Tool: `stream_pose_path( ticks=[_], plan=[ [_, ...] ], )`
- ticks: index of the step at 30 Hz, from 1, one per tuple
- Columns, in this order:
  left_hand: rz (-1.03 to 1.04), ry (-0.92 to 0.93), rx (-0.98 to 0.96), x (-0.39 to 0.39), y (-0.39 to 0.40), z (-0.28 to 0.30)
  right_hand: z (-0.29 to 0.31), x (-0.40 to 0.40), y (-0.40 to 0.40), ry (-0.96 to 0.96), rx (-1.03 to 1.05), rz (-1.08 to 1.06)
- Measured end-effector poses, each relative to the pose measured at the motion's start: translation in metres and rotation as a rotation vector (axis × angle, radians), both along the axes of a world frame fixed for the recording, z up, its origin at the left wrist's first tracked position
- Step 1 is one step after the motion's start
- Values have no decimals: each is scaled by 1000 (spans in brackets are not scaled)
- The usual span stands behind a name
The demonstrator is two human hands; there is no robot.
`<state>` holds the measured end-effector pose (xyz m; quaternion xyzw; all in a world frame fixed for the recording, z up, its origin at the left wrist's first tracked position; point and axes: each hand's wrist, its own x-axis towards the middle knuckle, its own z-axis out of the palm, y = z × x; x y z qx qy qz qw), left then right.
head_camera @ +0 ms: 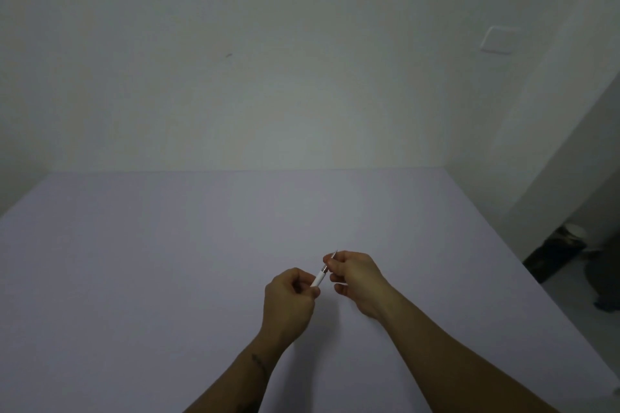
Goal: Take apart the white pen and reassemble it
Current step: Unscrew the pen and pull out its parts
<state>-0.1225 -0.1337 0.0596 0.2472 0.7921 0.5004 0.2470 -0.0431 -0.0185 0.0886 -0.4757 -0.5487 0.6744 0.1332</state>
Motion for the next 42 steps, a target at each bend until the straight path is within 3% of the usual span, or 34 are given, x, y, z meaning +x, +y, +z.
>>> stream_pose_path(
  ticks=[7, 20, 33, 38, 42],
  plan=[
    [12, -13, -1, 0, -5, -2, 2, 2, -6, 39, -68, 37],
    [0, -9, -11, 3, -6, -4, -1, 4, -7, -27, -7, 22],
    [-49, 29, -34, 3, 0, -1, -1, 10, -6, 53, -30, 2],
    [-59, 29, -31, 2, 0, -1, -3, 7, -5, -2, 68, -19],
    [-53, 14, -28, 0, 1, -1, 1, 7, -4, 33, -27, -7]
  ],
)
